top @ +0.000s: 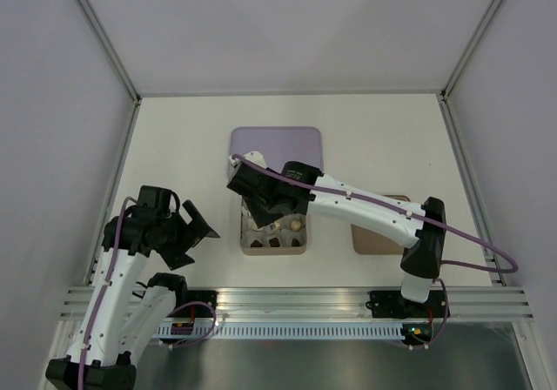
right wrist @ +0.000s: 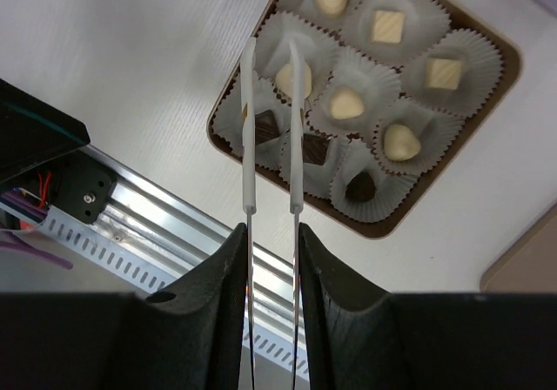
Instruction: Pack the chocolate
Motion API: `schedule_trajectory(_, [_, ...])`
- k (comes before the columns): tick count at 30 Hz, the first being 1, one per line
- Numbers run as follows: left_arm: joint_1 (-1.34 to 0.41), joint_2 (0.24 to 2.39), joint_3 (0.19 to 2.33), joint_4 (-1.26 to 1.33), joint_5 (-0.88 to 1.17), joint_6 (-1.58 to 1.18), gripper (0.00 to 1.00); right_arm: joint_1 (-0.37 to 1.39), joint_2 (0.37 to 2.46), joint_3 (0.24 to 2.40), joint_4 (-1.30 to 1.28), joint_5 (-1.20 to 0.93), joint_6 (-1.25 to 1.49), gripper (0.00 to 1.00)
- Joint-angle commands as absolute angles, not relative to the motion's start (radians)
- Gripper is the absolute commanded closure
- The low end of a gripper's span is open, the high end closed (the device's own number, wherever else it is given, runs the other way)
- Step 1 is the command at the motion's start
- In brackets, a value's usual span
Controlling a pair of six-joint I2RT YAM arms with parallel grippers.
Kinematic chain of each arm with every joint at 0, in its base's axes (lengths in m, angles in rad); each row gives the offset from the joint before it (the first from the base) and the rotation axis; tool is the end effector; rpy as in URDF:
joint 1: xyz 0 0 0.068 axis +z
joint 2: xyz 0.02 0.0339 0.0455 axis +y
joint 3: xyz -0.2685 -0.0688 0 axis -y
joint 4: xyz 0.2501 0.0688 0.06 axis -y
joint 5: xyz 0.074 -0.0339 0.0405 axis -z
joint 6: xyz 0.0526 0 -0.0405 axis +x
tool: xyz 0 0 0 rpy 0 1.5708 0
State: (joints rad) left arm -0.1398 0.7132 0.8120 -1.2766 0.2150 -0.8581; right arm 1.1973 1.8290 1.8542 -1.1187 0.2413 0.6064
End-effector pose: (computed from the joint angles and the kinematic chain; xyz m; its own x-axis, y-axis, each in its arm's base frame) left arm 0.1053 -0.0262 0.2577 -0.7624 -0.6392 -0.1013 -0.5502 0.7225 -0.4186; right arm 0.1557 0.3627 0.3283 -0.7587 -0.4194 -0.4984 -0.5253 0.8464 0.0874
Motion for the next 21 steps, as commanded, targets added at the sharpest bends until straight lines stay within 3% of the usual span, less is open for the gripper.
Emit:
schedule_trajectory(1, [-0.144,0.739,0.851,-1.287,0.262,-0.842,0.01,1.122,1.724,1.881,-1.131,0.322,0.637,0.68])
schedule_trajectory(9, [-0.144,0.813,0.865,-1.212,0.268,-0.833,0.00,0.662,1.735,1.801,-1.019,0.359,0.496,0.68])
schedule_trajectory(15, [-0.144,0.842,0.942,-1.180,0.258,-0.847,0.00,0.405,1.931,1.847,-0.887,0.348,0.405,0.68])
schedule_trajectory(21, [-0.144,0.831,0.920,-1.141,0.236,-0.853,0.00,0.290,2.207,2.043,-0.848,0.334,0.290,0.67])
